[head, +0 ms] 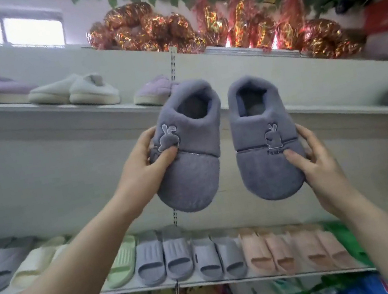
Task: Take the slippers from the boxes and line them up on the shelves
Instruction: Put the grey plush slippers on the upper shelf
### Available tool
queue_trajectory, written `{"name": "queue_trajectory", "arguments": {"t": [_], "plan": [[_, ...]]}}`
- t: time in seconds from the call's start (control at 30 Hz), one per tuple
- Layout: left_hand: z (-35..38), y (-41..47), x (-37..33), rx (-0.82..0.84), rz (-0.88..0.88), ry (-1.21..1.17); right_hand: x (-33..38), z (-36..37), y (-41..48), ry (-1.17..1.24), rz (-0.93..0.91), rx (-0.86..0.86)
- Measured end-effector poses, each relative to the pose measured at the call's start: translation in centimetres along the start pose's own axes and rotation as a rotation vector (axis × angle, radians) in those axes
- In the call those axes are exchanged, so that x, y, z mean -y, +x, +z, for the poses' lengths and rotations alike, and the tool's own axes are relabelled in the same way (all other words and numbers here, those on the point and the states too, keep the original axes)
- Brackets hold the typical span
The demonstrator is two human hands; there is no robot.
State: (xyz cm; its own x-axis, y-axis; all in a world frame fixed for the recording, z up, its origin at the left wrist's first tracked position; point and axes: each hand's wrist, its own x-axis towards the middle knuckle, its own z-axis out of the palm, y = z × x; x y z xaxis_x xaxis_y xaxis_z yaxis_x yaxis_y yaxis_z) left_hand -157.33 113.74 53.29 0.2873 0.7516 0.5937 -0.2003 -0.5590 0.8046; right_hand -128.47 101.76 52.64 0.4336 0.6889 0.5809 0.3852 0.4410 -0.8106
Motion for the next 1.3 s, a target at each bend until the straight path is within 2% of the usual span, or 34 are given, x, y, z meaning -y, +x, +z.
{"name": "queue_trajectory", "arguments": {"t": [0.13,0.33,0.5,0.57,0.67,0.77,0.87,0.93,1.03,1.13,1.23,1.3], "plan": [[2.5,7.7,-1.9,-0.031,-0.040,0.002,2.8,-1.5,5.2,0.055,0.047,-0.064],[7.1,17.8,-3.2,0.076,-0.182,0.063,4.7,-3.3,11.9,0.033,0.183,-0.151],[12.2,21.8,-1.8,0.155,-0.315,-0.007,4.8,-5.2,15.4,0.010,0.387,-0.109],[14.0,22.5,-1.2,0.132,-0.359,-0.024,5.1,-5.6,16.1,0.090,0.451,-0.140],[16.1,23.1,-1.1,0.056,-0.348,-0.066,5.0,-6.2,17.4,0.133,0.434,-0.155],[17.4,23.2,-1.0,0.093,-0.212,-0.006,4.4,-7.0,18.4,0.059,0.355,-0.032],[17.4,22.5,-0.4,0.184,-0.034,0.221,3.0,-7.9,19.1,-0.086,0.264,0.083],[17.6,22.5,0.3,0.207,0.068,0.394,2.2,-8.0,19.6,-0.194,0.206,0.080],[18.4,22.9,1.3,0.138,0.242,0.707,1.3,-7.8,20.5,-0.560,0.097,0.062],[19.5,22.9,2.6,0.098,0.445,0.784,0.2,-6.9,21.4,-0.862,-0.067,0.047],[20.4,23.0,4.2,0.082,0.565,0.994,-1.2,-5.9,22.4,-0.956,-0.136,0.069],[20.6,23.2,4.6,0.056,0.571,1.026,-2.1,-5.7,23.1,-0.975,-0.139,0.079]]}}
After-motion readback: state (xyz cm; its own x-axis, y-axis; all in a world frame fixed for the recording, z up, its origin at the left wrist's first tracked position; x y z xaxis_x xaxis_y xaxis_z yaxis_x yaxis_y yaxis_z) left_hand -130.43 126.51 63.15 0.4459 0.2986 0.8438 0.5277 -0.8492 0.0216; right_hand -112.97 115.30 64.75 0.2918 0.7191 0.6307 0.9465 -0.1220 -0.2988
